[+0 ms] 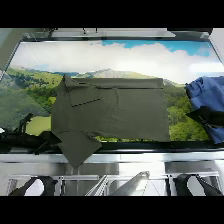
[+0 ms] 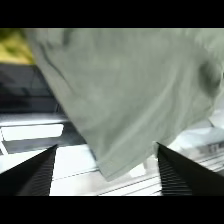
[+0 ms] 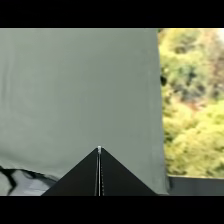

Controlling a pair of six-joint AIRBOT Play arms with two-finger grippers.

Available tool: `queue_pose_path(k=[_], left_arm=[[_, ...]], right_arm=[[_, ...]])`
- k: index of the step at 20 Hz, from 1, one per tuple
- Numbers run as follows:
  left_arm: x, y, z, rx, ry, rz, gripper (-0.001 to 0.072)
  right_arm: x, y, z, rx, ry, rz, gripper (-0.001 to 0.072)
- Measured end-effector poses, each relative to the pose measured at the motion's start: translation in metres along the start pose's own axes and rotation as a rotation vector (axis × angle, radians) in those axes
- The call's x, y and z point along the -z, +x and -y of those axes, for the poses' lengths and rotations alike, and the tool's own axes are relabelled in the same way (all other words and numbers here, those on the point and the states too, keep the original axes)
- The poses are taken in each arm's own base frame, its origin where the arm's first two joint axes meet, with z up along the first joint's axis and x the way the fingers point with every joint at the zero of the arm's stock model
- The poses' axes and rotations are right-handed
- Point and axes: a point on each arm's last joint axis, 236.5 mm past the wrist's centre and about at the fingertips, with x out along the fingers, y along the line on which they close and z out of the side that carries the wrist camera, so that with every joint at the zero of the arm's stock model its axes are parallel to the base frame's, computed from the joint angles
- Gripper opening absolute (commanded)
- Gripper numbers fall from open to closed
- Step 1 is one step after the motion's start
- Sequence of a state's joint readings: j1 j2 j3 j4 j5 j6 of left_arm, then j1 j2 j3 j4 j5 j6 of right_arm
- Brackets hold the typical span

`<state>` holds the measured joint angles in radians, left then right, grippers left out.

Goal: Fold the shirts.

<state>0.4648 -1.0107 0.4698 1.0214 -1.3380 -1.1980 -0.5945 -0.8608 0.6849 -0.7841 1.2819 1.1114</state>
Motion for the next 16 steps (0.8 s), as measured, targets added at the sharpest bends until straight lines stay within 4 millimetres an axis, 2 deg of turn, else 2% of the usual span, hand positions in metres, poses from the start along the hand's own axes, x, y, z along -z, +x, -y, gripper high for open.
queue_pose_path(k=[8, 9, 10, 12, 14, 16], left_arm=[[0.04, 0.043, 0.007, 0.003, -0.005, -0.246, 0.0575], [0.045, 0.046, 0.008, 0.013, -0.019, -0.282, 0.0549], [0.048, 0.048, 0.006, 0.017, -0.037, -0.307, 0.0479], [0.049, 0.053, 0.004, 0.028, -0.064, -0.325, 0.048], [0.048, 0.055, 0.009, 0.065, -0.067, -0.332, 0.0479], [0.04, 0.058, 0.018, 0.115, -0.061, -0.298, 0.0479]], right_arm=[[-0.002, -0.001, -0.016, -0.067, 0.023, 0.023, 0.0008], [-0.001, -0.001, -0.018, -0.073, 0.023, 0.016, 0.0008], [-0.001, -0.001, -0.018, -0.076, 0.024, 0.016, 0.0009], [0.0, -0.001, -0.019, -0.079, 0.024, 0.012, 0.0009], [0.001, -0.001, -0.02, -0.081, 0.024, 0.01, 0.0009], [0.0, -0.001, -0.021, -0.087, 0.026, 0.013, 0.0009]])
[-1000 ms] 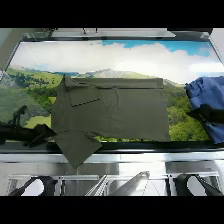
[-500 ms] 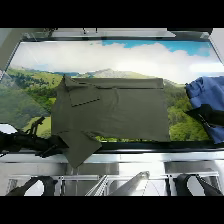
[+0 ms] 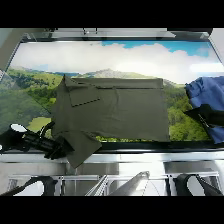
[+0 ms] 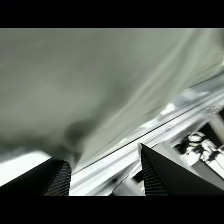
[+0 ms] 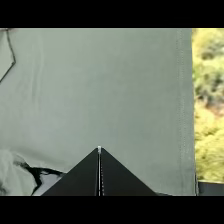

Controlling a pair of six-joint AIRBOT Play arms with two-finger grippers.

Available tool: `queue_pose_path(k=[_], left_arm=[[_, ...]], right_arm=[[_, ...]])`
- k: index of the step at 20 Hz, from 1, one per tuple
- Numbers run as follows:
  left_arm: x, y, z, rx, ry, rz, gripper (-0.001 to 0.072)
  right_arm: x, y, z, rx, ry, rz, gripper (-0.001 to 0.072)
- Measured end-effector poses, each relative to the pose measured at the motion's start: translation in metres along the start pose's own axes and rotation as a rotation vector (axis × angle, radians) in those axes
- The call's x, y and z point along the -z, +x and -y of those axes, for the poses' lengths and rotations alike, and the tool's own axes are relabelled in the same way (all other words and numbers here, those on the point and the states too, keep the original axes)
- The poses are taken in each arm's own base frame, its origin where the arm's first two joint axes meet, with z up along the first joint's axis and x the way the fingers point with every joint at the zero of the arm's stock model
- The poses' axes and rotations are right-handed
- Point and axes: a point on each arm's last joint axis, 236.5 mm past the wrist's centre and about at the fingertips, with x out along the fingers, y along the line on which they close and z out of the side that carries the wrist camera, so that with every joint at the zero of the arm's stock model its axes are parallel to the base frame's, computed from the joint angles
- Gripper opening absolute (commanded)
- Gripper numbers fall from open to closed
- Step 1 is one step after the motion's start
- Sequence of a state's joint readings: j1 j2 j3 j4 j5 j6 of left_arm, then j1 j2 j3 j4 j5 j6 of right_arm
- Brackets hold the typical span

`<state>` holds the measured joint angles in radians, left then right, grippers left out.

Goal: Fold the shirts.

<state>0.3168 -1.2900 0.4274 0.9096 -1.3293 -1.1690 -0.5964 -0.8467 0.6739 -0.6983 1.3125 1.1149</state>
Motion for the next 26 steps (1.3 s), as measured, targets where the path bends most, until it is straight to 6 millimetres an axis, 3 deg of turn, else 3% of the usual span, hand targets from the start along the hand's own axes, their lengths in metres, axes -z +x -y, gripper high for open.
queue_pose_path(k=[8, 17, 19, 22, 23, 24, 26], left_arm=[[-0.004, 0.0, 0.002, 0.016, 0.021, 0.011, 0.0478], [0.01, -0.011, -0.022, -0.126, -0.021, 0.001, 0.0479], [0.002, -0.017, -0.021, -0.145, -0.007, 0.058, 0.0478], [-0.031, -0.024, -0.009, -0.107, 0.005, 0.215, 0.0478], [-0.038, -0.024, -0.005, -0.088, 0.008, 0.243, 0.043], [-0.044, -0.023, -0.002, -0.07, 0.005, 0.259, 0.0323], [-0.052, -0.02, -0.002, -0.05, 0.0, 0.271, 0.0283]], right_arm=[[-0.001, 0.0, -0.002, -0.007, 0.002, 0.003, 0.0009], [-0.001, 0.0, -0.003, -0.013, 0.004, 0.006, 0.001], [-0.002, 0.0, -0.003, -0.012, 0.006, 0.007, 0.001], [-0.006, 0.001, -0.001, -0.009, 0.023, 0.023, 0.001], [-0.008, 0.001, 0.0, -0.01, 0.025, 0.026, 0.001], [-0.008, 0.002, 0.0, -0.01, 0.027, 0.028, 0.001], [-0.01, 0.002, 0.001, -0.009, 0.033, 0.035, 0.001]])
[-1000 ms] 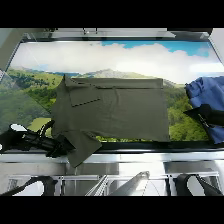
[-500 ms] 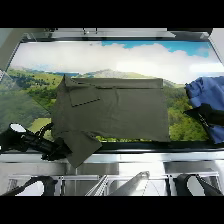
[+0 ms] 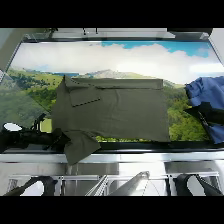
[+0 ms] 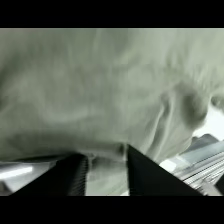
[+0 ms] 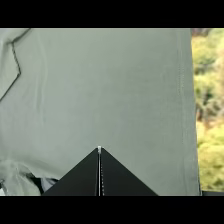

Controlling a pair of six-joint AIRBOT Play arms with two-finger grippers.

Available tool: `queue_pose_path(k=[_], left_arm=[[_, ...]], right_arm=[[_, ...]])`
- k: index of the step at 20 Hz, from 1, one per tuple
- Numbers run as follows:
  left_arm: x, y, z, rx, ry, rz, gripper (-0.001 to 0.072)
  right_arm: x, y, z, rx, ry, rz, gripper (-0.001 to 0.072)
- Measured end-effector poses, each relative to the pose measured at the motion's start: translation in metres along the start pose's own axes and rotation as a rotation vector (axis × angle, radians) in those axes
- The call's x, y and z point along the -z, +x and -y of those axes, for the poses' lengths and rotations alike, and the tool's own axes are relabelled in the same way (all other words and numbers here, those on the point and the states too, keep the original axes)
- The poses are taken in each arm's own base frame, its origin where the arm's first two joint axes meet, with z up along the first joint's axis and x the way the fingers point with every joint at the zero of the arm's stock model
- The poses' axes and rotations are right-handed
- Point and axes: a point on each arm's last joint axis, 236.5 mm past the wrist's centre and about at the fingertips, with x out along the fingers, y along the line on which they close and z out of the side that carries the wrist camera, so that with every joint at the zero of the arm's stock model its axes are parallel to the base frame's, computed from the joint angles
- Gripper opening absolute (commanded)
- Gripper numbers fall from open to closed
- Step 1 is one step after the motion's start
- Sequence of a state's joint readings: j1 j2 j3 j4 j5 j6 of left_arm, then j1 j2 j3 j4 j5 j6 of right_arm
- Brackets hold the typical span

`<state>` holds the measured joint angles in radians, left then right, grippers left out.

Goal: Fold the shirts.

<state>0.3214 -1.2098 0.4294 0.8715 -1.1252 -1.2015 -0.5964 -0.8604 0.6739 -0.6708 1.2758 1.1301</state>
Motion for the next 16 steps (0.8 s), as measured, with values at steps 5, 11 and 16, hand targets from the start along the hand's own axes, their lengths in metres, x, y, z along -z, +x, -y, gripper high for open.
queue_pose_path(k=[5, 11, 16], left_arm=[[-0.003, -0.002, -0.001, 0.039, -0.024, 0.005, 0.0282], [-0.02, -0.033, -0.008, 0.017, 0.006, 0.148, 0.0025], [-0.017, -0.048, 0.007, 0.052, 0.049, 0.185, 0.0026]], right_arm=[[-0.001, 0.0, 0.003, 0.013, -0.001, 0.004, 0.0011], [0.043, 0.004, 0.054, 0.183, 0.099, -0.179, 0.0336], [0.086, 0.02, 0.08, 0.196, 0.204, -0.339, 0.0338]])
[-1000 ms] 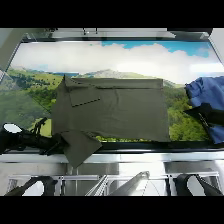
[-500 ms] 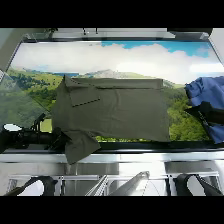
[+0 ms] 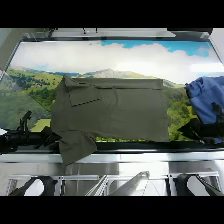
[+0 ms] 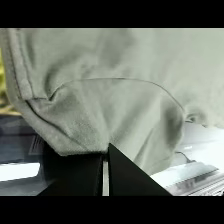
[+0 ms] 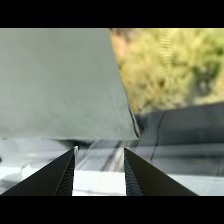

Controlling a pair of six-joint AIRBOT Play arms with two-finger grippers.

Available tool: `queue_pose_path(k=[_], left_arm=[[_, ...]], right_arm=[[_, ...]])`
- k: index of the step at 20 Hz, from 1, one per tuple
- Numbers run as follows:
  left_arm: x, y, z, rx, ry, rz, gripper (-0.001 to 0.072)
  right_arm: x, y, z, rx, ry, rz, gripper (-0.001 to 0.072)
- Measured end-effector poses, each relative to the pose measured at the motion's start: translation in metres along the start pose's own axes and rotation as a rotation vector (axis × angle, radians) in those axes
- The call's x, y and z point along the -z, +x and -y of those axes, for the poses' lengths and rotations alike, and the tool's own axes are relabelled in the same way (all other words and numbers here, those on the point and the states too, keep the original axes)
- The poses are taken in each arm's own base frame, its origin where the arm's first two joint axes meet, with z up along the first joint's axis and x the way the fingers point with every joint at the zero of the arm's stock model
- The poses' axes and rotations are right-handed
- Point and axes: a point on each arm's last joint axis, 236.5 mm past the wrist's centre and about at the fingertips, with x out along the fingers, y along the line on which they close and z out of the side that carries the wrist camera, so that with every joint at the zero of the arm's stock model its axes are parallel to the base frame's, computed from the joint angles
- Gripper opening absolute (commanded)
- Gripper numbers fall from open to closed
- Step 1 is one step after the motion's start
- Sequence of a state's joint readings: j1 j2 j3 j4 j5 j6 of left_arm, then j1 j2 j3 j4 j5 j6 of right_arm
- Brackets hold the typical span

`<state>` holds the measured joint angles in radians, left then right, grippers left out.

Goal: Fold the shirts.

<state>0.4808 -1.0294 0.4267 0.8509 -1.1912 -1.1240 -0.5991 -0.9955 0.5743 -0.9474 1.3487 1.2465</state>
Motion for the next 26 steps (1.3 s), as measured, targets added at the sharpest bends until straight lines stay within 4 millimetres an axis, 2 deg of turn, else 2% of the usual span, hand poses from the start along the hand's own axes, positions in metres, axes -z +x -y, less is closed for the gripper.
queue_pose_path(k=[4, 11, 16, 22, 26], left_arm=[[0.0, -0.003, 0.003, 0.007, 0.012, 0.008, 0.0025], [0.001, -0.004, 0.006, 0.015, 0.013, 0.005, 0.0025], [0.001, -0.004, 0.006, 0.016, 0.014, 0.004, 0.0025], [0.003, -0.004, 0.006, 0.018, 0.015, -0.002, 0.0025], [0.004, -0.004, 0.007, 0.02, 0.015, -0.005, 0.0025]], right_arm=[[0.008, 0.024, 0.005, -0.046, 0.008, -0.045, 0.0338], [0.013, 0.054, 0.018, -0.083, 0.033, -0.109, 0.0337], [0.019, 0.07, 0.011, -0.136, 0.03, -0.165, 0.0337], [0.018, 0.078, 0.007, -0.168, 0.015, -0.18, 0.0337], [0.005, 0.071, 0.015, -0.112, -0.026, -0.174, 0.0338]])
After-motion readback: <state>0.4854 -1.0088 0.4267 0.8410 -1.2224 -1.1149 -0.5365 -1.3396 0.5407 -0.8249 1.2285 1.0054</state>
